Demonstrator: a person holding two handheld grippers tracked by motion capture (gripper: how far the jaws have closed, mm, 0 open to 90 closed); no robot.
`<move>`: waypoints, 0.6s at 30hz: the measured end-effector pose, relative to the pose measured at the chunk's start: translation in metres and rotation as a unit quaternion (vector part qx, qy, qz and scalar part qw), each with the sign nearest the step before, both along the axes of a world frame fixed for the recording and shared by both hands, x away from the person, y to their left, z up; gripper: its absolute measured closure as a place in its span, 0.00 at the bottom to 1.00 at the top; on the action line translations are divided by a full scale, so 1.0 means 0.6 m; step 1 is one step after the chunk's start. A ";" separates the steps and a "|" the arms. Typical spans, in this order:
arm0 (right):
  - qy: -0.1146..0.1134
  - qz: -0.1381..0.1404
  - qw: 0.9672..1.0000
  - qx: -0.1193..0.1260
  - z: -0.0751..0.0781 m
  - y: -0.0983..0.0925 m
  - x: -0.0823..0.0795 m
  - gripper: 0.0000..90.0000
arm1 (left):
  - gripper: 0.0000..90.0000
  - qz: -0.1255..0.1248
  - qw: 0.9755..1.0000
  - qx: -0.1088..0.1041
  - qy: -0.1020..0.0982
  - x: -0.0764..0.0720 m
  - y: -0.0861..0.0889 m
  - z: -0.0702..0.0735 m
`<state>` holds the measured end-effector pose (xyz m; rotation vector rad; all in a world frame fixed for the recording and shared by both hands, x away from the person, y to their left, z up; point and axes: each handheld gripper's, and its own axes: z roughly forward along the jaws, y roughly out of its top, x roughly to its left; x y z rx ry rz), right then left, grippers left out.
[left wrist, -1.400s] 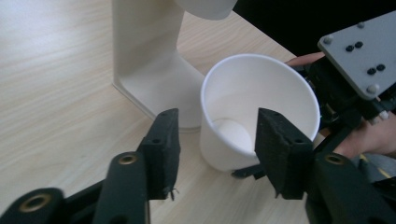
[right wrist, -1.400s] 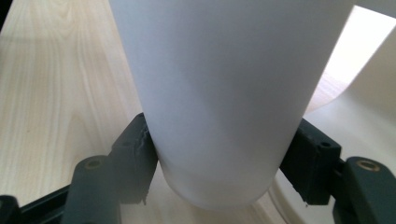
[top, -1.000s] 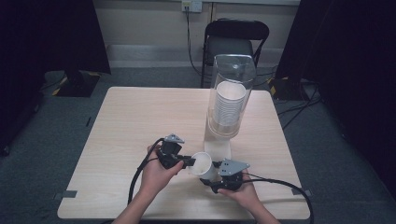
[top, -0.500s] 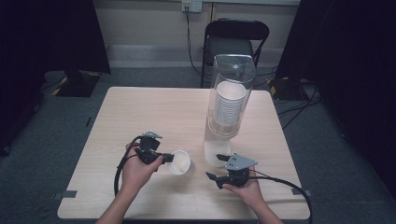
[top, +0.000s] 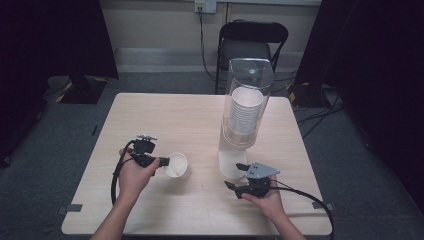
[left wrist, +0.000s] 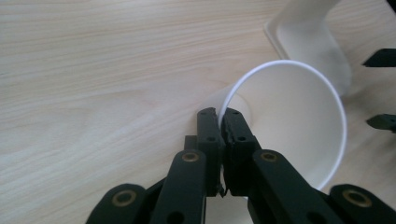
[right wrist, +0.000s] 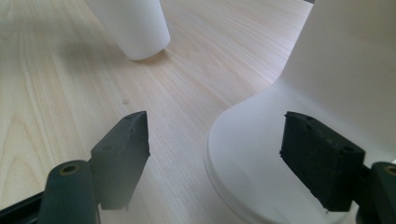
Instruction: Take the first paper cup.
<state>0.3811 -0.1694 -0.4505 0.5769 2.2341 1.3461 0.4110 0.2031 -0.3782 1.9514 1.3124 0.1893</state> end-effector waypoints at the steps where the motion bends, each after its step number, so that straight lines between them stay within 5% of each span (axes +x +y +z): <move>1: 0.000 -0.002 1.000 -0.003 0.000 -0.001 0.000 0.25 | 0.97 0.004 1.000 0.000 0.001 0.003 0.003 -0.001; 8: -0.005 -0.008 1.000 -0.010 0.000 -0.003 0.001 0.26 | 0.97 0.029 1.000 0.002 -0.008 0.014 0.012 0.004; 18: 0.001 -0.057 0.998 0.011 0.002 -0.027 0.013 0.26 | 0.91 0.036 0.999 -0.002 -0.011 0.022 0.010 0.002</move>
